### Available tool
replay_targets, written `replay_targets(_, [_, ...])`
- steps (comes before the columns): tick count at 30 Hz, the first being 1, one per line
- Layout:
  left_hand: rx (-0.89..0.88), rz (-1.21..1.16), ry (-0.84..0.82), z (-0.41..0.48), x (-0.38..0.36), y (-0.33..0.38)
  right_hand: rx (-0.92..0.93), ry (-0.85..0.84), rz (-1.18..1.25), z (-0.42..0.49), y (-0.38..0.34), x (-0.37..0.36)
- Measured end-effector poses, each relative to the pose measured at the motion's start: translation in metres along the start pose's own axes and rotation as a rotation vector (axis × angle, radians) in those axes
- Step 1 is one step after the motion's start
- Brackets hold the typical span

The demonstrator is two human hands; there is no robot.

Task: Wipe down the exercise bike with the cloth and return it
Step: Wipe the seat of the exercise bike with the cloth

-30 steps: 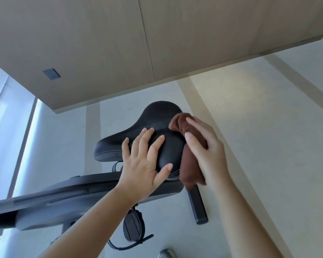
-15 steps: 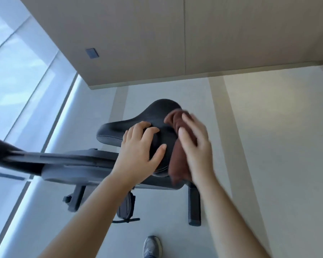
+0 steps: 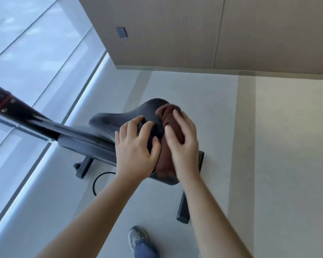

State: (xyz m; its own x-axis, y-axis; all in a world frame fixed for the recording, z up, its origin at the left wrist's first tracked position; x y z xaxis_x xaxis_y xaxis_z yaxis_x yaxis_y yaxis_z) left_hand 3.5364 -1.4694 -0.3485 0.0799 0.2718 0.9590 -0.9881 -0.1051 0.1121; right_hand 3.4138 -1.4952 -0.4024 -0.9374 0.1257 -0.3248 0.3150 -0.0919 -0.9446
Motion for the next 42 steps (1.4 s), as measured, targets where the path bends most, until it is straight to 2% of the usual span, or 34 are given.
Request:
replay_targets(2, [-0.001,0.001,0.005,0.001,0.001,0.000,0.061,0.005,-0.037,-0.015,-0.004,-0.002])
replay_targets(5, [0.000,-0.009,0.001,0.001,0.000,-0.001,0.034,-0.010,-0.065,0.020,-0.003,-0.006])
replay_targets(11, [0.014,0.008,0.019,0.000,0.000,-0.002,-0.286,-0.327,0.040,0.098,0.015,-0.034])
replay_targets(13, [0.015,0.008,0.025,0.001,0.000,-0.001,-0.271,-0.285,0.036,0.088,0.014,-0.030])
replay_targets(17, [-0.003,0.013,0.049,0.000,0.001,0.000,-0.026,-0.073,-0.033,0.023,-0.003,-0.006])
replay_targets(20, [-0.003,0.003,0.050,0.001,0.002,0.001,-0.004,-0.069,-0.049,0.019,-0.004,-0.008])
replay_targets(22, [-0.002,0.004,0.048,0.001,0.002,0.001,0.006,-0.137,-0.130,0.040,-0.009,-0.016])
replay_targets(24, [-0.004,0.017,0.048,0.002,0.001,0.001,-0.029,-0.309,-0.223,0.072,-0.007,-0.035])
replay_targets(26, [-0.003,0.031,0.037,0.001,-0.001,0.001,-0.184,-0.513,-0.258,0.097,0.005,-0.056])
replay_targets(28, [0.003,0.034,0.012,0.000,-0.001,0.002,-0.358,-0.642,-0.219,0.109,0.015,-0.070])
replay_targets(30, [0.017,0.034,-0.005,0.003,0.002,0.004,-0.379,-0.663,-0.166,0.110,0.017,-0.070])
replay_targets(34, [0.076,0.059,-0.025,0.001,0.005,0.002,-0.175,-0.479,-0.031,0.079,0.008,-0.026])
replay_targets(37, [0.291,0.003,-0.006,0.010,0.007,0.004,-0.249,-0.450,0.080,0.079,0.017,-0.020])
replay_targets(39, [0.428,0.049,0.018,0.018,0.006,0.007,-0.355,-0.547,0.061,0.100,0.029,-0.034])
replay_targets(42, [0.480,0.198,-0.055,0.023,-0.004,0.011,-0.498,-0.891,0.025,0.123,0.035,-0.074])
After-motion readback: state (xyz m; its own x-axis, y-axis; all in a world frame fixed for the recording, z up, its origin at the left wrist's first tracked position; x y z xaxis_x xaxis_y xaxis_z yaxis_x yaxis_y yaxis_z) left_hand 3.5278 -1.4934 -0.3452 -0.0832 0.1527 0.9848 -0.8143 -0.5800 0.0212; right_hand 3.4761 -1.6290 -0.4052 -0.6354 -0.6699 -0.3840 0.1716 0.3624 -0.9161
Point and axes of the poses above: each hand's wrist, its own z-axis towards the middle knuckle, its own x-axis out of the back of the hand, y = z × x, the point moved 9 cm from there along z, towards the middle knuckle, and after that the axes turned 13 degrees about z, right-handed, at the moved point
